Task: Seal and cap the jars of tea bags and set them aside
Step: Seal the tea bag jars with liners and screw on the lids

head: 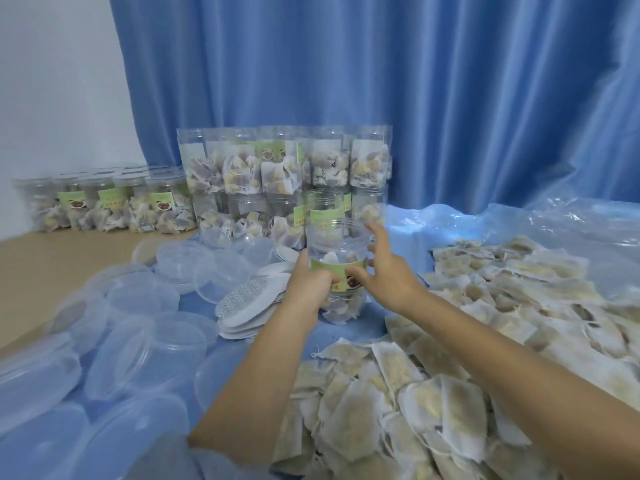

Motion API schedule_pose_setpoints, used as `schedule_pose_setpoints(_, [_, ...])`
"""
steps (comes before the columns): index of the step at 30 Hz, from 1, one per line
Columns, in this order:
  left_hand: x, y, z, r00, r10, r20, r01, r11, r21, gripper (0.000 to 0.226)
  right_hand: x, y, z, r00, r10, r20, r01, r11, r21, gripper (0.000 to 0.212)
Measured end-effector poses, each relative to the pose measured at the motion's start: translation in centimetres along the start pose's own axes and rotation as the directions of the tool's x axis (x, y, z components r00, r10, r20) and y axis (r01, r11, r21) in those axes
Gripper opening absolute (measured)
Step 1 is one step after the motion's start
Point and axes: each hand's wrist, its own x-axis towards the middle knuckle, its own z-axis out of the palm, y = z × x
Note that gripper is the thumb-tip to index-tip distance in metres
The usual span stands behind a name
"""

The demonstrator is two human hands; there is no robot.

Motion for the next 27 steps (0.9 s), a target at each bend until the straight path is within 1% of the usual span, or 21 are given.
schedule_pose_setpoints(1, [-0.3,-0.4,-0.2,1.0,-0.009,-0.01,0.009,0.999,-0.033,0.068,-0.4,0.1,0.0,1.0,0.026,0.004,-0.026,1.0,0.009,0.086])
schedule_pose_setpoints(2, [-0.7,-0.7,-0.4,1.0,-0.018,-0.019,0.017,0.998,-0.068,0.066,-0.7,0.1,0.0,0.997,0.073,-0.004,-0.072,0.997,0.031,0.089])
schedule_pose_setpoints(3, [-1.2,-0.9,-0.7,0.999,-0.02,-0.026,0.017,0.995,-0.098,0.061,-1.1,0.1,-0.1,0.992,0.123,-0.016,-0.122,0.992,0.034,0.086])
schedule_pose_setpoints(4, [-1.5,-1.0,-1.0,0.999,-0.02,-0.032,0.016,0.993,-0.113,0.056,-1.4,0.1,-0.3,0.988,0.156,-0.023,-0.156,0.988,-0.001,0.074])
schedule_pose_setpoints(6, [-2.3,-1.3,-1.5,0.999,-0.021,-0.048,0.014,0.992,-0.127,0.049,-2.1,-0.1,-0.5,0.99,0.144,0.01,-0.14,0.975,-0.172,0.033])
schedule_pose_setpoints(7, [-2.7,-1.4,-1.7,0.998,-0.016,-0.064,0.007,0.99,-0.14,0.046,-2.6,-0.4,-0.6,0.99,0.126,0.062,-0.108,0.965,-0.239,0.017])
schedule_pose_setpoints(8, [-3.0,-1.5,-1.9,0.997,-0.008,-0.083,-0.004,0.988,-0.153,0.043,-3.1,-0.7,-0.7,0.983,0.119,0.141,-0.077,0.959,-0.273,0.011])
schedule_pose_setpoints(10, [-3.7,-1.7,-2.0,0.994,-0.002,-0.108,-0.018,0.983,-0.18,0.033,-4.0,-1.6,-0.5,0.933,0.158,0.322,-0.058,0.952,-0.301,0.022])
schedule_pose_setpoints(12, [-4.4,-1.8,-2.1,0.992,0.013,-0.124,-0.036,0.982,-0.187,0.022,-4.7,-2.4,0.0,0.867,0.232,0.44,-0.059,0.926,-0.373,0.036])
schedule_pose_setpoints(13, [-4.6,-1.9,-2.1,0.99,0.029,-0.137,-0.053,0.984,-0.17,0.022,-4.9,-2.7,0.3,0.842,0.269,0.468,-0.053,0.904,-0.425,0.043])
schedule_pose_setpoints(14, [-4.6,-2.0,-2.1,0.988,0.044,-0.151,-0.067,0.987,-0.148,0.028,-4.9,-2.9,0.6,0.825,0.294,0.483,-0.041,0.883,-0.467,0.049])
schedule_pose_setpoints(15, [-4.6,-2.1,-2.2,0.985,0.052,-0.161,-0.074,0.989,-0.132,0.032,-4.9,-3.0,1.0,0.818,0.302,0.49,-0.026,0.87,-0.492,0.052])
schedule_pose_setpoints(17, [-4.5,-2.3,-2.5,0.984,0.066,-0.163,-0.09,0.985,-0.145,0.032,-4.7,-3.1,1.7,0.823,0.287,0.491,-0.001,0.865,-0.502,0.05])
schedule_pose_setpoints(20, [-4.1,-2.8,-3.3,0.988,0.054,-0.144,-0.082,0.977,-0.198,0.034,-4.3,-3.0,2.4,0.857,0.231,0.461,0.026,0.874,-0.485,0.043])
schedule_pose_setpoints(22, [-3.8,-3.0,-3.9,0.987,0.046,-0.153,-0.081,0.969,-0.234,0.034,-4.0,-2.8,2.7,0.906,0.159,0.392,0.017,0.912,-0.41,0.038])
schedule_pose_setpoints(23, [-3.7,-3.0,-4.2,0.986,0.041,-0.162,-0.081,0.964,-0.252,0.032,-3.8,-2.8,2.6,0.938,0.117,0.325,0.003,0.938,-0.346,0.037])
schedule_pose_setpoints(25, [-3.3,-3.2,-4.7,0.983,0.036,-0.18,-0.084,0.96,-0.268,0.027,-3.3,-3.1,2.2,0.991,0.045,0.124,-0.025,0.986,-0.162,0.035])
schedule_pose_setpoints(27, [-3.1,-3.3,-4.9,0.98,0.047,-0.192,-0.1,0.956,-0.275,0.024,-2.6,-3.8,1.3,0.997,0.009,-0.083,-0.003,0.998,0.069,0.038])
